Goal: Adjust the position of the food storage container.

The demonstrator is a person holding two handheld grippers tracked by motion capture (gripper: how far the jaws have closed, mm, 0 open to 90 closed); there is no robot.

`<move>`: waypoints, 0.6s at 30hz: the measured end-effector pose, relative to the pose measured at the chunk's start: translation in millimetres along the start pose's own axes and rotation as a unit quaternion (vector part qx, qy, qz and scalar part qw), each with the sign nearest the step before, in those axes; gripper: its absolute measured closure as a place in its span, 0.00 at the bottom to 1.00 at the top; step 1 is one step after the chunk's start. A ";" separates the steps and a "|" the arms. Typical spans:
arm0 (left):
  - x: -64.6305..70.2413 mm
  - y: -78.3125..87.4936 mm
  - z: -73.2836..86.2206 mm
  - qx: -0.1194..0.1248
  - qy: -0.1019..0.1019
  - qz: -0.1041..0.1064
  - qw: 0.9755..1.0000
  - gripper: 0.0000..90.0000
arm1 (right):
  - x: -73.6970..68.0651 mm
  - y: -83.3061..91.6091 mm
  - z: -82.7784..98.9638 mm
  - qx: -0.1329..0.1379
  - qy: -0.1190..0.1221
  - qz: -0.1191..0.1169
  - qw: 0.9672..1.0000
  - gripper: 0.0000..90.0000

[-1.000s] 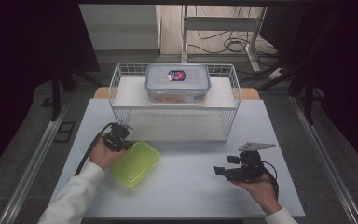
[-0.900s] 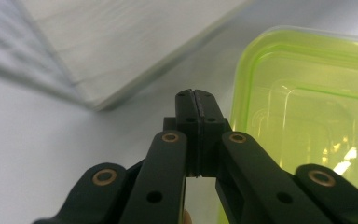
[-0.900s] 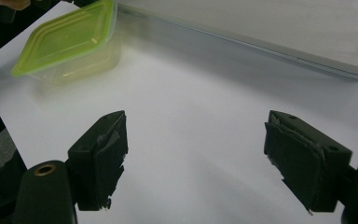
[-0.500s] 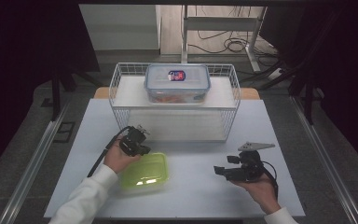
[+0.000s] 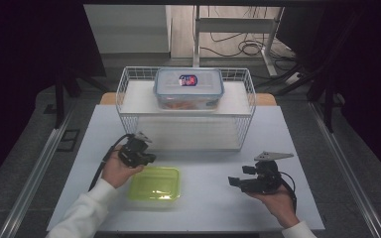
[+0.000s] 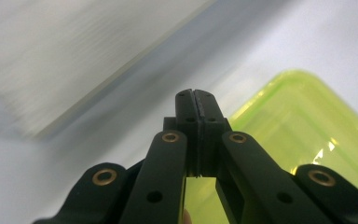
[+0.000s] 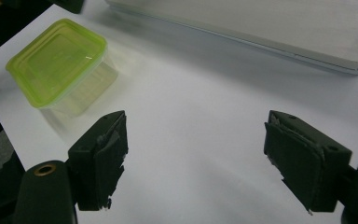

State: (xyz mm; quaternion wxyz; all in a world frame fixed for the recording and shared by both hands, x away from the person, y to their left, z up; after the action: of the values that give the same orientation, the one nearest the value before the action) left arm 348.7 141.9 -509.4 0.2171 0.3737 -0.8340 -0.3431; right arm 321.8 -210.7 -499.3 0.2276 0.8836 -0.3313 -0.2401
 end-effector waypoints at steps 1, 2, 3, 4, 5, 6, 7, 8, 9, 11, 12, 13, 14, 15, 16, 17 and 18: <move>-4.6 8.9 7.2 0.002 0.007 -0.003 1.000 1.00 | -0.1 0.3 0.2 0.000 -0.001 0.000 1.000 0.24; -6.6 13.6 12.3 0.004 0.014 -0.005 1.000 1.00 | 0.0 0.4 0.3 0.000 -0.001 0.001 1.000 0.24; -9.7 19.4 19.6 0.002 0.017 -0.009 1.000 1.00 | -0.1 0.4 0.3 0.000 -0.002 0.001 1.000 0.24; -12.4 24.0 27.6 0.000 0.020 -0.012 1.000 1.00 | -0.5 0.3 0.3 0.000 -0.002 0.001 1.000 0.24; -14.7 28.1 35.8 -0.004 0.024 -0.015 1.000 1.00 | -0.7 0.2 0.1 0.000 0.000 0.001 1.000 0.24; -16.9 31.6 44.3 -0.012 0.026 -0.017 0.999 1.00 | -1.3 0.1 -0.1 -0.001 -0.001 0.001 1.000 0.24; -18.9 35.0 54.2 -0.019 0.032 -0.017 0.999 1.00 | -1.7 -0.2 -0.3 -0.001 0.000 0.001 1.000 0.24; -19.7 36.5 59.6 -0.022 0.037 -0.017 0.999 1.00 | -1.9 -0.7 -0.6 -0.001 0.000 0.000 1.000 0.24; -20.8 38.1 67.7 -0.026 0.043 -0.016 0.999 1.00 | -2.2 -1.1 -0.8 -0.001 0.000 0.000 1.000 0.24; -20.5 38.4 79.0 -0.035 0.051 -0.011 0.998 1.00 | -2.4 -2.1 -1.4 -0.001 0.000 0.000 1.000 0.24; -19.4 37.4 82.7 -0.038 0.053 -0.006 0.998 1.00 | -2.3 -2.8 -1.7 -0.001 0.001 0.001 1.000 0.24; -16.7 35.0 87.7 -0.044 0.055 0.001 0.998 1.00 | -2.6 -3.1 -2.0 -0.001 0.001 0.001 1.000 0.24; -14.8 33.1 89.8 -0.046 0.056 0.004 0.997 1.00 | -3.2 -3.2 -2.5 -0.003 0.000 0.001 1.000 0.24; -11.4 30.4 91.9 -0.051 0.055 0.010 0.997 1.00 | -3.4 -3.6 -2.7 -0.003 0.001 0.001 1.000 0.24; -9.6 29.0 92.3 -0.053 0.053 0.012 0.997 1.00 | -3.8 -4.0 -3.1 -0.003 0.001 0.001 1.000 0.24; -7.0 27.0 92.2 -0.054 0.051 0.014 0.997 1.00 | -4.1 -4.2 -3.4 -0.003 0.001 0.001 1.000 0.24; -4.9 25.2 92.1 -0.059 0.045 0.012 0.997 1.00 | -4.7 -4.5 -3.7 -0.003 0.000 0.000 1.000 0.24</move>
State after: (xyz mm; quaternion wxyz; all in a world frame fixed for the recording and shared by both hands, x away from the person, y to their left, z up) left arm 282.8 195.6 -553.1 0.2804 0.3659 -0.8058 -0.3718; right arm 322.9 -203.4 -497.6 0.2301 0.8830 -0.3310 -0.2405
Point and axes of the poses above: each handheld gripper's, and its own axes: y roughly backward along the jaws, z roughly out of its underside, x roughly to its right, the point moved 6 cm from there along -y, roughly forward along the jaws, and after that the axes turned 7 degrees about x, right-handed, at the moved point
